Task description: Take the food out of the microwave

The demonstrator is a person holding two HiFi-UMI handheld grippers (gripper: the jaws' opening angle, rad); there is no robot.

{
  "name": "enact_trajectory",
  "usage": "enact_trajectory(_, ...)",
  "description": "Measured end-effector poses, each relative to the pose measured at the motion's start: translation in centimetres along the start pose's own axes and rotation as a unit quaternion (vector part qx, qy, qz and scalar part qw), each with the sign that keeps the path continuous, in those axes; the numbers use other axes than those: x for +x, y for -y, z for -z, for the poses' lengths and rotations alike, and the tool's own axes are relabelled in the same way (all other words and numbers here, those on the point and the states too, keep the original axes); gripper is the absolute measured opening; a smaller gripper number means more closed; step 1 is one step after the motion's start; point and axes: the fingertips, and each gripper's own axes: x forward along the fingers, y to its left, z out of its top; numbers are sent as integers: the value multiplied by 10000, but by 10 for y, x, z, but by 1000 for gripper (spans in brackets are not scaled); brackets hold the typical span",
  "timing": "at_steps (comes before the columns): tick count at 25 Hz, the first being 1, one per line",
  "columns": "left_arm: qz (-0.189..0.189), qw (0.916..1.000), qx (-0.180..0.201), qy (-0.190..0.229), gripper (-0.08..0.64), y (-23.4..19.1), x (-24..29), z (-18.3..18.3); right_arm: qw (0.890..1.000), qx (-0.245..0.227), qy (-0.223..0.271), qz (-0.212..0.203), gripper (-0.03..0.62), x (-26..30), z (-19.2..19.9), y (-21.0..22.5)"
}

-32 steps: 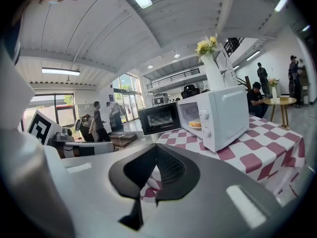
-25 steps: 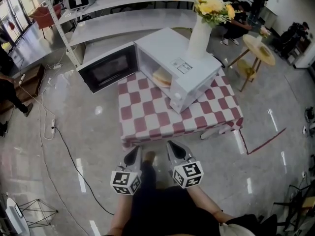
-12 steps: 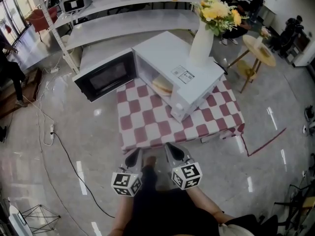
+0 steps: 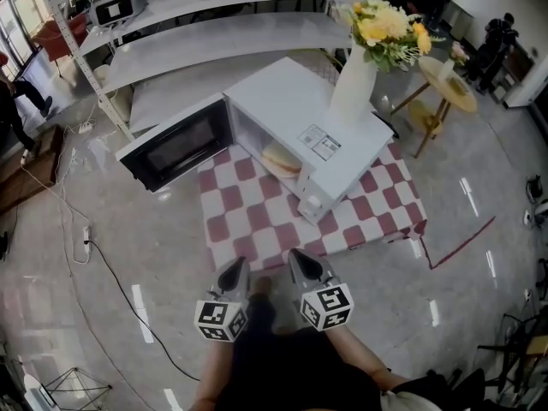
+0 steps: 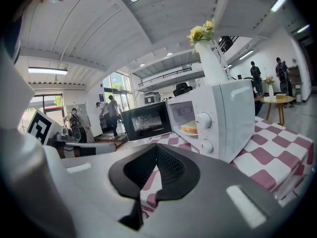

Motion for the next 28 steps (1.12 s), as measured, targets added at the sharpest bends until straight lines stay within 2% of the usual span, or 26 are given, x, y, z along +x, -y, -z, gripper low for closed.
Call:
enact_trajectory(10, 210, 9996, -37, -177, 8, -24, 38, -9, 9996, 63, -52, 272, 0, 30, -7, 16)
enact_trajectory(28, 844, 9951, -159, -488, 8, -40, 108, -13, 9962, 290, -113, 812, 1, 68, -8, 41)
